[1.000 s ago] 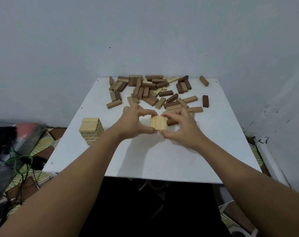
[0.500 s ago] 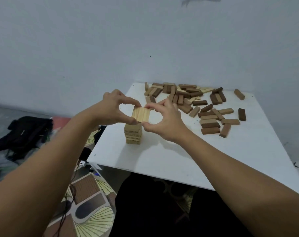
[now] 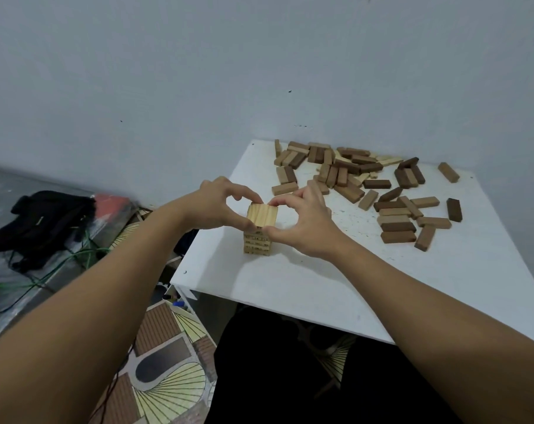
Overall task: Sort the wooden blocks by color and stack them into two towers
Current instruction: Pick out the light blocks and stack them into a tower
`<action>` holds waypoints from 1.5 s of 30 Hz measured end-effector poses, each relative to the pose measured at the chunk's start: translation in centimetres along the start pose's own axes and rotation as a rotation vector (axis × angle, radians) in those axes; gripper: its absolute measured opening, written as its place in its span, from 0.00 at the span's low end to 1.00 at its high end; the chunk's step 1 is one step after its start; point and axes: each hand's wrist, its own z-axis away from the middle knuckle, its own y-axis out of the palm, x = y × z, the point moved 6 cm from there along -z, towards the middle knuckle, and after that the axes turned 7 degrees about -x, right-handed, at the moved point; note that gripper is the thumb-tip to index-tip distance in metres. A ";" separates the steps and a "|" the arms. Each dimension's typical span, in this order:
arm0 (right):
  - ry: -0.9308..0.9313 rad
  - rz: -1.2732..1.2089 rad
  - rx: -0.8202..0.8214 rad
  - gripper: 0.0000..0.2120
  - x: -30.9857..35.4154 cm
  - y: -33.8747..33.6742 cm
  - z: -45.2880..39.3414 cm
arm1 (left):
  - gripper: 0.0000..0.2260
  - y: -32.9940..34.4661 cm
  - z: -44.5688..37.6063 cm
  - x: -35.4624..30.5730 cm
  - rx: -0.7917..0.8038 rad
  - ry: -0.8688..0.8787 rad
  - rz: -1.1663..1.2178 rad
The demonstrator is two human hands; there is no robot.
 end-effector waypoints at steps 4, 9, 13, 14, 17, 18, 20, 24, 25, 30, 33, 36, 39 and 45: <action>0.030 -0.005 0.022 0.24 -0.2 0.0 0.0 | 0.24 0.2 -0.1 0.5 0.027 -0.028 0.070; 0.046 -0.002 0.088 0.32 -0.1 -0.2 0.3 | 0.34 0.3 0.1 1.4 0.063 -0.076 0.175; 0.076 -0.045 0.131 0.36 -1.0 -0.2 0.3 | 0.35 0.6 0.2 2.2 0.080 -0.101 0.199; 0.076 -0.045 0.139 0.36 -1.1 -0.1 0.3 | 0.34 0.6 0.2 2.3 0.077 -0.102 0.215; 0.083 -0.055 0.150 0.36 -1.5 0.2 0.1 | 0.31 0.7 0.2 2.4 0.063 -0.097 0.251; 0.089 -0.060 0.151 0.36 -1.5 0.2 0.0 | 0.31 0.7 0.2 2.5 0.063 -0.095 0.259; 0.102 -0.072 0.158 0.36 -1.6 0.4 -0.1 | 0.29 0.9 0.1 2.6 0.067 -0.094 0.272; 0.110 -0.091 0.181 0.33 -1.7 0.6 -0.2 | 0.27 1.0 0.0 2.9 0.061 -0.095 0.293; 0.108 -0.095 0.185 0.31 -1.7 0.6 -0.2 | 0.27 1.1 0.0 2.9 0.061 -0.096 0.297; 0.093 -0.100 0.205 0.27 -1.5 0.5 -0.3 | 0.25 1.2 0.0 2.9 0.061 -0.094 0.314; 0.083 -0.101 0.212 0.27 -1.4 0.5 -0.4 | 0.25 1.2 0.0 2.9 0.059 -0.093 0.315; 0.082 -0.096 0.214 0.28 -1.4 0.6 -0.5 | 0.28 1.2 0.1 2.8 0.069 -0.094 0.318; 0.086 -0.085 0.211 0.33 -1.6 0.5 -0.5 | 0.30 1.1 0.0 2.6 0.068 -0.082 0.311; 0.092 -0.108 0.201 0.35 -1.5 0.7 -0.6 | 0.29 1.3 -0.2 2.6 0.068 -0.082 0.309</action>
